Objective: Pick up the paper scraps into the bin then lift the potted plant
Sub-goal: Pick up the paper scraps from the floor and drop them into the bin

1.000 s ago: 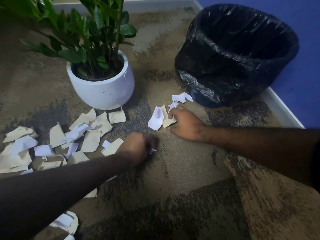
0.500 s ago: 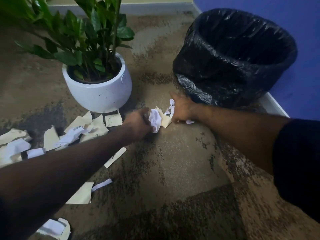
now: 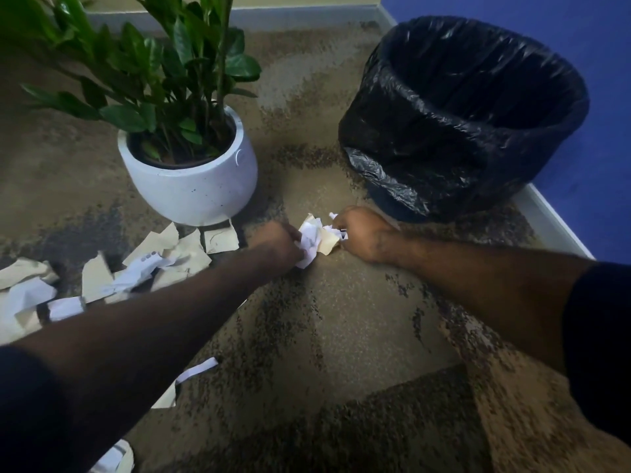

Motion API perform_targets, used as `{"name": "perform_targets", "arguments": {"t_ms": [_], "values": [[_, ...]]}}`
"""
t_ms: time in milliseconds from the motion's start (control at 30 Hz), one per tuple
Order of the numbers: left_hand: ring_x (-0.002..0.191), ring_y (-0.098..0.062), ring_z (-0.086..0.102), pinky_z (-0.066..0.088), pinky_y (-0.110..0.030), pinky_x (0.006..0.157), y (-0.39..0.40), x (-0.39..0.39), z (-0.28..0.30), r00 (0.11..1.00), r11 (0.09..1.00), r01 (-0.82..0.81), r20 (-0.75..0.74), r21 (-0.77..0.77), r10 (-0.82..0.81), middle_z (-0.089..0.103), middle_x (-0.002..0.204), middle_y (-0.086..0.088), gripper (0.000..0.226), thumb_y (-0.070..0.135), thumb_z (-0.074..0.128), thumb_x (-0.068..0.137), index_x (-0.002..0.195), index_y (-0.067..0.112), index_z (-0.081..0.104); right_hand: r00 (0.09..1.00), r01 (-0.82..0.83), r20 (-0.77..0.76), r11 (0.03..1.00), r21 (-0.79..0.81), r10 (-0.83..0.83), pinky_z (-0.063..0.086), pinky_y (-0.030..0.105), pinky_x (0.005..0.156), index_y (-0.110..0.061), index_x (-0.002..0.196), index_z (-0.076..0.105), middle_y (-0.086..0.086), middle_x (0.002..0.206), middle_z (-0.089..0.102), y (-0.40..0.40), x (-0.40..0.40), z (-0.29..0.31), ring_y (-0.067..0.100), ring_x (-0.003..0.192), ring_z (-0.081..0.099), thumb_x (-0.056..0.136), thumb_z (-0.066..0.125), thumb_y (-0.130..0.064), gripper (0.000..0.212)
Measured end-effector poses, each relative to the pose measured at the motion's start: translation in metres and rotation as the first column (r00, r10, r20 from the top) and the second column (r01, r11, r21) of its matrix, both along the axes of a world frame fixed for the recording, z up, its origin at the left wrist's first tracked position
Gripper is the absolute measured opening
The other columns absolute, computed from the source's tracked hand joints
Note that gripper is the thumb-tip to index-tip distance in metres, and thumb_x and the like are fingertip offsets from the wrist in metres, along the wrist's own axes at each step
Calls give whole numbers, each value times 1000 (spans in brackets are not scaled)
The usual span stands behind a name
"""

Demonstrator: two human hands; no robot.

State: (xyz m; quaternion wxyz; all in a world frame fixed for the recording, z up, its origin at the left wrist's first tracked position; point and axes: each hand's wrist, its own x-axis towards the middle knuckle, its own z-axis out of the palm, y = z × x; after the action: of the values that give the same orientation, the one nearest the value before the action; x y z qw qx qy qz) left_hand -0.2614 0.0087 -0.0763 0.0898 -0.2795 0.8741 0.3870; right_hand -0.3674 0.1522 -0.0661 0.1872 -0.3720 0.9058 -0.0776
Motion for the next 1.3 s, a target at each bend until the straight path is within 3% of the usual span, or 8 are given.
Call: {"name": "perform_targets", "arguments": {"t_ms": [167, 367, 633, 833, 933, 1033, 1200, 1300], "values": [[65, -8, 58, 42, -6, 48, 0, 2, -2, 980, 991, 50, -197, 126, -25, 62, 70, 11, 28, 7, 81, 66, 83, 20, 62, 994, 79, 80, 991, -104, -71, 41, 21, 68, -12, 90, 74, 5, 89, 71, 5, 11, 3, 20, 85, 66, 79, 72, -16, 12], [53, -4, 52, 36, -8, 42, 3, 0, -1, 992, 980, 105, -93, 168, -90, 59, 58, 9, 25, 17, 86, 66, 64, 17, 61, 963, 166, 246, 958, -235, -107, 42, 19, 55, -9, 83, 73, 7, 79, 70, 5, 24, 12, 12, 66, 57, 80, 70, -11, 4], [62, -10, 59, 43, -20, 49, -15, -1, 37, 980, 970, 38, -197, 241, 10, 71, 74, 2, 18, 21, 83, 71, 85, 17, 73, 925, 283, 347, 890, -357, -155, 42, 15, 40, -9, 80, 70, 3, 66, 66, 12, 19, 48, 11, 50, 59, 79, 63, 1, 12], [59, -15, 62, 51, -30, 56, 4, -7, 83, 946, 916, -31, -284, 400, 156, 71, 68, -6, 17, 8, 77, 65, 80, 9, 69, 848, 455, 501, 721, -522, -173, 56, 30, 57, -10, 76, 66, 10, 72, 66, 0, 23, 91, 20, 61, 65, 79, 77, -8, 11], [46, -3, 56, 44, -17, 45, 14, -18, 115, 921, 918, -5, -356, 396, 158, 64, 52, 5, 11, 7, 69, 59, 68, 11, 64, 831, 494, 540, 621, -609, -133, 58, 42, 69, -3, 82, 66, 16, 77, 64, -3, 16, 124, 24, 68, 63, 75, 79, -3, 14], [33, 0, 51, 37, -12, 34, 16, -29, 145, 902, 948, -3, -408, 318, 140, 58, 39, 8, 21, -3, 69, 70, 59, 13, 61, 840, 499, 527, 564, -657, -129, 60, 32, 59, -7, 81, 67, 12, 77, 65, 4, 5, 155, 15, 63, 64, 74, 78, -1, 15], [64, -24, 66, 57, -35, 62, 22, -60, 198, 896, 939, 45, -429, 341, 113, 71, 79, -15, 18, -2, 69, 75, 91, 5, 71, 822, 553, 547, 453, -699, -160, 58, 25, 58, -12, 80, 69, 5, 76, 70, 25, -22, 193, 14, 66, 68, 73, 79, -2, 17], [91, -31, 71, 61, -37, 77, 37, -84, 226, 928, 751, 79, -323, 655, 184, 70, 107, -20, 37, -15, 52, 81, 112, 1, 64, 789, 610, 587, 352, -710, -183, 47, 18, 40, -11, 76, 66, 6, 68, 67, 34, -37, 207, 10, 47, 64, 75, 77, 2, 17]]}}
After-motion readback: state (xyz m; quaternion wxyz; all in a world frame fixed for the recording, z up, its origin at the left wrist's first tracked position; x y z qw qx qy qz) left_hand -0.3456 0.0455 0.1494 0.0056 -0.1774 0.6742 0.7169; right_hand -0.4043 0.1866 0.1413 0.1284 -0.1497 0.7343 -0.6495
